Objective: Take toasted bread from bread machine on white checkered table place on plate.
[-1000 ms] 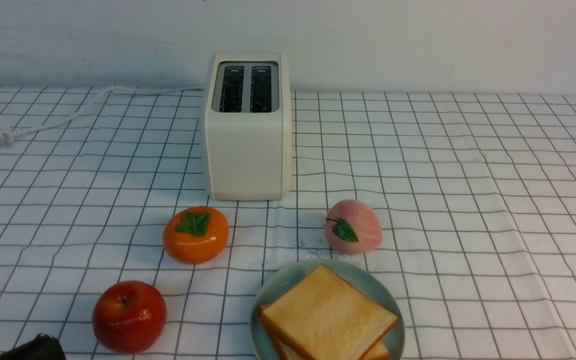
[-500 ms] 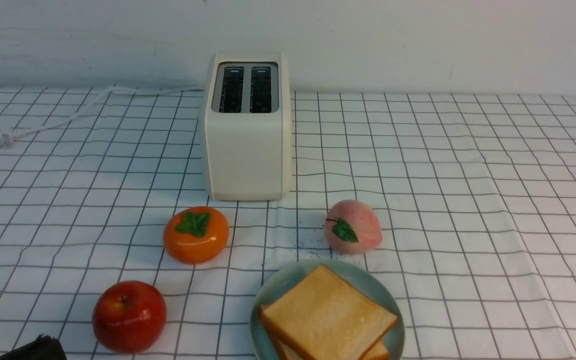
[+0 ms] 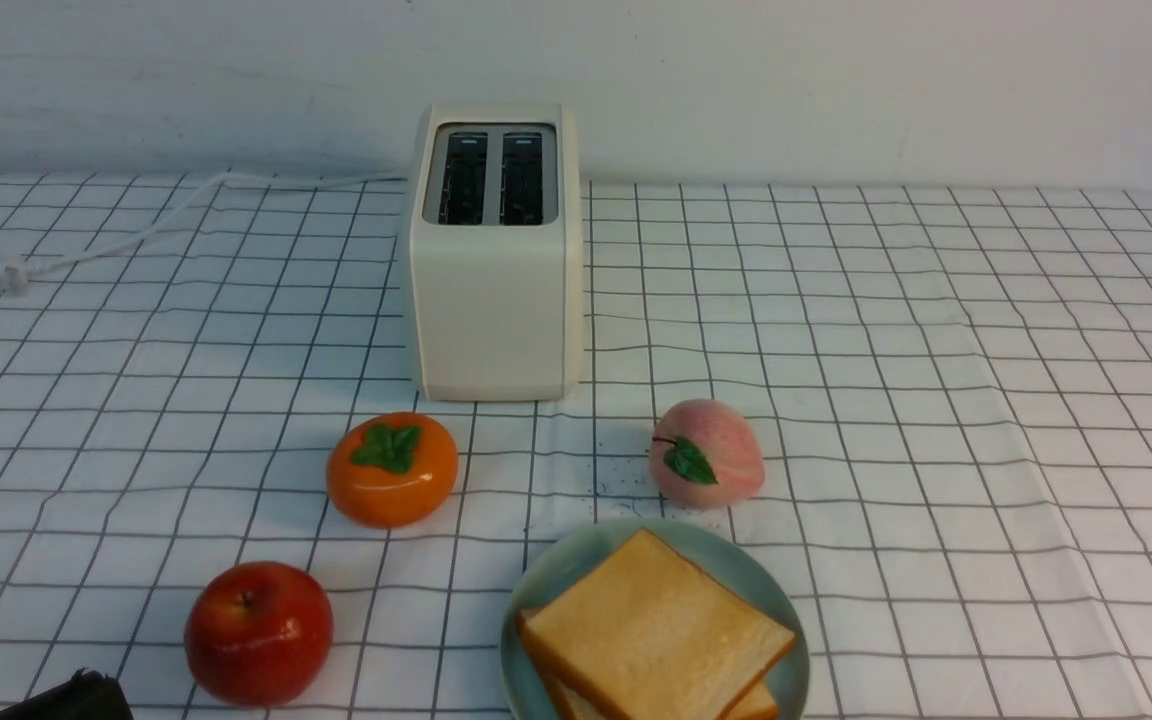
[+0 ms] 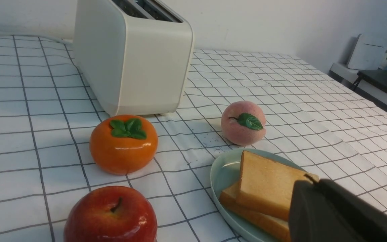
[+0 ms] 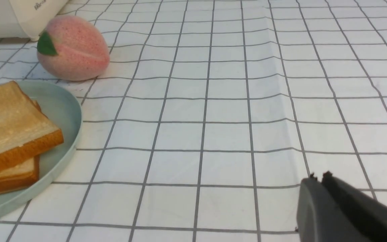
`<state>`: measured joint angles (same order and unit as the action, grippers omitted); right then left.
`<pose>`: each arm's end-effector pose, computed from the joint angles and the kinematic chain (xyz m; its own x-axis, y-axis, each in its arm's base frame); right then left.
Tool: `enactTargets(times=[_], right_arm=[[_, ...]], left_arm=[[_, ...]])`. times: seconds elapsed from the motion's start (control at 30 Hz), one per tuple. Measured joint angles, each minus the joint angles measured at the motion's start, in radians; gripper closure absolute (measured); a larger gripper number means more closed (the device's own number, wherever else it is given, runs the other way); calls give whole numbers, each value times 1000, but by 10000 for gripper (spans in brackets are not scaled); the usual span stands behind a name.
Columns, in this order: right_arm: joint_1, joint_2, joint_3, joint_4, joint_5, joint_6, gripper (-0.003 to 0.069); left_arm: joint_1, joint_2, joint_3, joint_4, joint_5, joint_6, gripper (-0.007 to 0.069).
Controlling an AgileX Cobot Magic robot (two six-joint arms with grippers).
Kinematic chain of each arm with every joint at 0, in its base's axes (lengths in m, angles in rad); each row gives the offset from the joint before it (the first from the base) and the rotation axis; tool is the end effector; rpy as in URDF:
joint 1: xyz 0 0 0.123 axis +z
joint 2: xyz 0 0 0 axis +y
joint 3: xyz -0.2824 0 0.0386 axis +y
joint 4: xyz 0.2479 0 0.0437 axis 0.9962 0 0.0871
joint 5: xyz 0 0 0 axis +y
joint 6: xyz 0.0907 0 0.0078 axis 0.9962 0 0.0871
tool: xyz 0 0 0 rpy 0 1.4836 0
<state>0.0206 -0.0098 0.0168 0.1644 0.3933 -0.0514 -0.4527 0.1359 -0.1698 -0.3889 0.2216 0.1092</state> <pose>0.0518 0.0068 0.1731 -0.3099 0.0939 -0.9461 -0.0494 0.9922 0.1147 0.0525 -0.0340 0.2438 -0.2098 -0.1947 -0.9582 0.4716 0.8383 -0.2736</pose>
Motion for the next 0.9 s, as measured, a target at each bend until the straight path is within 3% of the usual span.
enactTargets(times=[0.67,0.8,0.9], right_arm=[[0,0,0,0,0,-3,616],[0,0,0,0,0,-3,610],[0,0,0,0,0,-4,606]], left_arm=[[0,0,0,2,0,0,612],[2,-5,1,46,-34,0,637],[77,-32,1,73,-52,0,638]])
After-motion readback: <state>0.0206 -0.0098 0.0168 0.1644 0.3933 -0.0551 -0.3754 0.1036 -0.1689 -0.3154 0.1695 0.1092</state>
